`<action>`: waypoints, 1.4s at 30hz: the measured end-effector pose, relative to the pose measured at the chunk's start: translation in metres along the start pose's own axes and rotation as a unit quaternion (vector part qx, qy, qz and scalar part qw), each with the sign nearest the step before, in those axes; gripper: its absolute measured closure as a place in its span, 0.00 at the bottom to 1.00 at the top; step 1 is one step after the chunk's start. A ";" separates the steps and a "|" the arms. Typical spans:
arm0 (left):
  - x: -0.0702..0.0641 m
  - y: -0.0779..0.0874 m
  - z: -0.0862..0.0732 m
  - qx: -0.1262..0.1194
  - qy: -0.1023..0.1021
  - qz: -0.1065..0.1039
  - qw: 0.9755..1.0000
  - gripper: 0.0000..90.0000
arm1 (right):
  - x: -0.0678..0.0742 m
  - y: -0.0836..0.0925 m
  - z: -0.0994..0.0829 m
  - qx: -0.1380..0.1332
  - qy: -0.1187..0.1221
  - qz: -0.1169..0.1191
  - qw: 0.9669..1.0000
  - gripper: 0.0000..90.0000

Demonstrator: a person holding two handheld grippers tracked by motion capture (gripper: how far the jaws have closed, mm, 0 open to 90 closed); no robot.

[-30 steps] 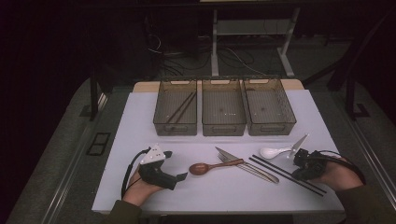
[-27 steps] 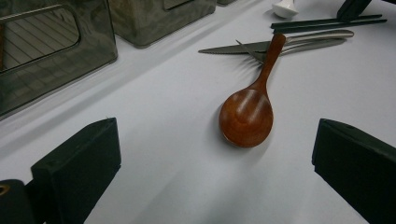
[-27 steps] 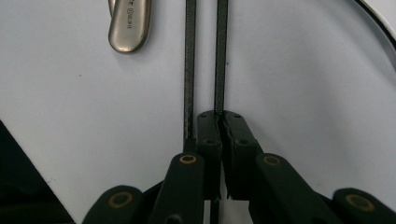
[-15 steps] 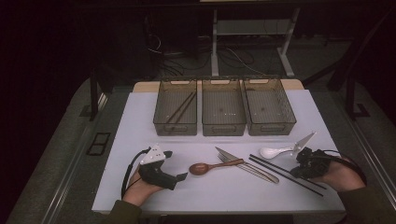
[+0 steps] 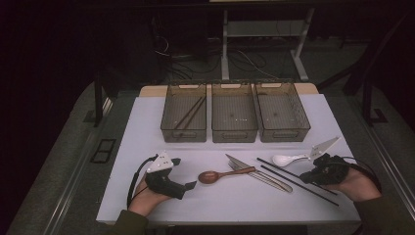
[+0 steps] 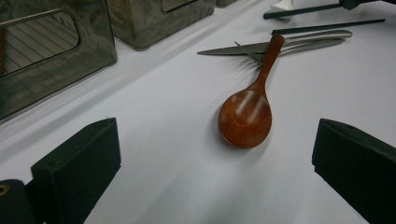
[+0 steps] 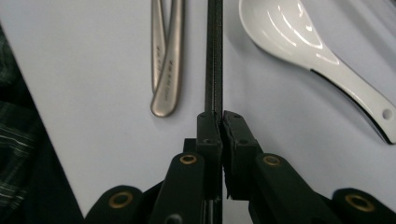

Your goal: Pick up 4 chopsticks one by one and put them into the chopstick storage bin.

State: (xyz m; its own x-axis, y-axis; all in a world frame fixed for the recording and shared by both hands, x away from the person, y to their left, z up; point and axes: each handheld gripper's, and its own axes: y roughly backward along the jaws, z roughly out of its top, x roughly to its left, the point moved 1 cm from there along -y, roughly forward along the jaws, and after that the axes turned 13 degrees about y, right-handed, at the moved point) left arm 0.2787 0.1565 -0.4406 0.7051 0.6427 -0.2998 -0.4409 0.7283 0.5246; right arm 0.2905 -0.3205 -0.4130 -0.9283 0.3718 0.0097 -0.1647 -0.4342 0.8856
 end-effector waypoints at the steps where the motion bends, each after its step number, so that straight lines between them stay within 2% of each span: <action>1: 0.000 0.000 0.000 0.000 0.000 0.000 1.000 0.00 | 0.000 0.001 0.000 -0.011 -0.002 0.002 1.000 0.95; 7: 0.000 0.000 0.000 -0.002 0.000 -0.002 1.000 0.00 | -0.001 0.006 -0.001 -0.057 -0.013 0.002 0.998 0.95; 13: 0.001 0.000 0.000 -0.005 0.002 -0.002 1.000 0.00 | -0.002 0.010 0.000 -0.103 -0.026 -0.007 0.994 0.95; 25: 0.000 0.000 0.000 -0.007 0.001 -0.004 1.000 0.00 | -0.008 0.017 0.009 -0.181 -0.051 -0.030 0.982 0.95; 33: -0.001 -0.001 0.000 -0.008 -0.002 -0.010 1.000 0.00 | -0.012 0.018 0.019 -0.215 -0.062 -0.043 0.974 0.95; 39: -0.002 -0.001 0.000 -0.010 -0.002 -0.011 1.000 0.00 | -0.016 0.021 0.028 -0.248 -0.070 -0.041 0.965 0.95; 42: -0.002 -0.001 0.001 -0.010 -0.002 -0.011 1.000 0.00 | -0.018 0.023 0.034 -0.260 -0.071 -0.041 0.962 0.95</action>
State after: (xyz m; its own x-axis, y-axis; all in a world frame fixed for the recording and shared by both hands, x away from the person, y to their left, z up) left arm 0.2780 0.1548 -0.4399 0.7167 0.6258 -0.3079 -0.4368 0.7469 0.5013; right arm 0.3143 -0.3094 -0.3775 -0.8560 0.5151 0.0452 -0.4147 -0.7361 0.5349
